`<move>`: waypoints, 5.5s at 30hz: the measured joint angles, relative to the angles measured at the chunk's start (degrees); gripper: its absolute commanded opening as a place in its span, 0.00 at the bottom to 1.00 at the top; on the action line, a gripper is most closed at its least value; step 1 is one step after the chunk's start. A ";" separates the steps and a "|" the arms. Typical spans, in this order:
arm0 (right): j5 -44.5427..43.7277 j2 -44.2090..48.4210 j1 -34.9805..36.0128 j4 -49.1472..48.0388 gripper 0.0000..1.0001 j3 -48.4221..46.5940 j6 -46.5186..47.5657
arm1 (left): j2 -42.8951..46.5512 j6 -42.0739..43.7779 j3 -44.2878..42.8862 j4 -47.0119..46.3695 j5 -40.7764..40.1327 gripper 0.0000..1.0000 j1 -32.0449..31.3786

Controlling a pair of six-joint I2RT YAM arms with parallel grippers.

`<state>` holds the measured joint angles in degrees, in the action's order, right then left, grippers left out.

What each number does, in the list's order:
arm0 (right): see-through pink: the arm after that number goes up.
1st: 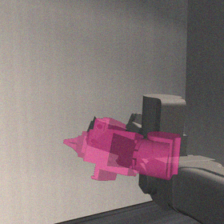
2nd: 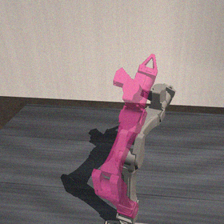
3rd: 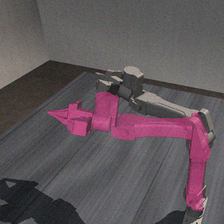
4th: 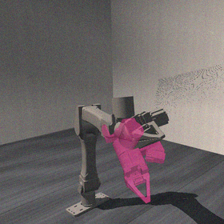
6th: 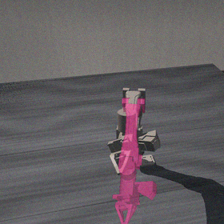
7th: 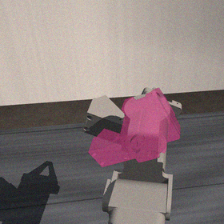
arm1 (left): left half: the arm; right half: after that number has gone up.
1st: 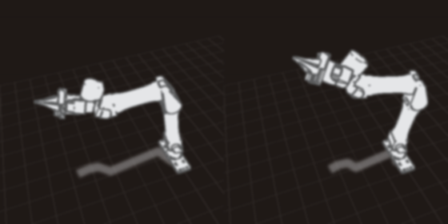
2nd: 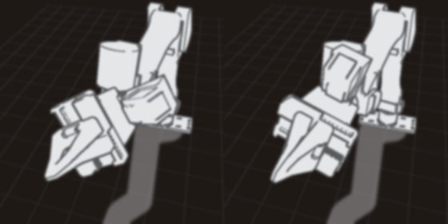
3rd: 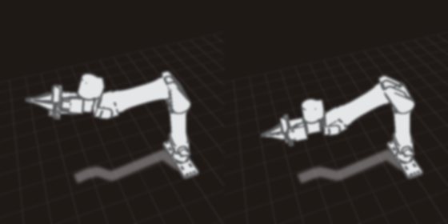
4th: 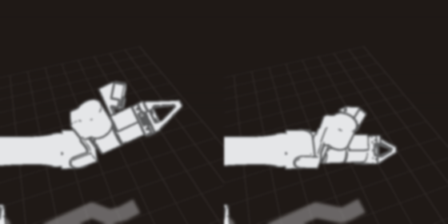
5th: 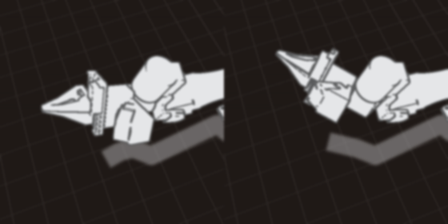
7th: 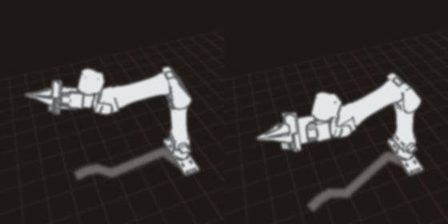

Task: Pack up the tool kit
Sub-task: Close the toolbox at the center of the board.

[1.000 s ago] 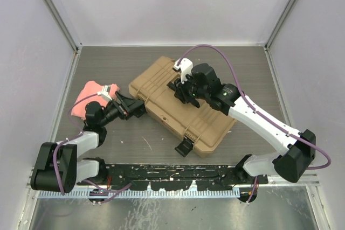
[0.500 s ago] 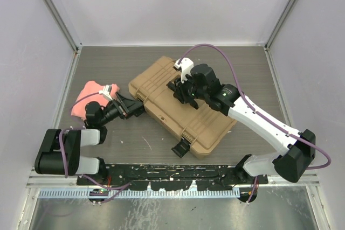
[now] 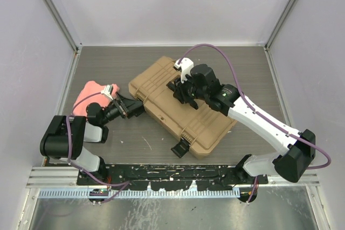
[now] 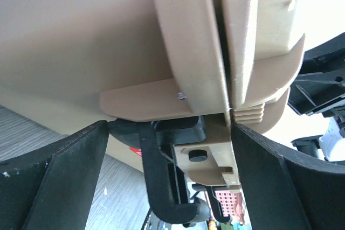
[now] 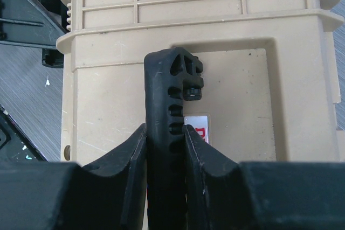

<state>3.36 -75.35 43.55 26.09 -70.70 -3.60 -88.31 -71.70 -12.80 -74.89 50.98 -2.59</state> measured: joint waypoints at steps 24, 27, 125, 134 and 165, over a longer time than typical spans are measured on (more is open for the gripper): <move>-0.61 -0.02 0.11 -0.17 0.24 0.02 -0.87 | 4.74 -2.78 0.11 3.58 -0.28 0.98 0.48; -1.18 -0.07 0.31 -0.28 0.24 0.02 -1.25 | 6.62 -2.78 0.33 5.86 -0.96 0.98 0.66; -3.06 -0.44 -0.55 -1.92 0.15 0.44 -4.87 | 26.97 5.03 -9.31 45.33 -12.31 0.60 -1.84; -3.04 -0.46 -0.55 -2.05 0.14 0.55 -5.03 | 25.79 8.83 -12.87 53.96 -16.50 0.67 -4.81; -3.30 -0.44 -0.66 -2.38 0.14 0.76 -5.25 | 26.99 14.45 -14.29 61.24 -21.73 0.87 -6.84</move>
<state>0.05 -75.79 42.89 23.70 -69.93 -8.84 -61.32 -57.25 -27.09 -13.65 29.26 -9.43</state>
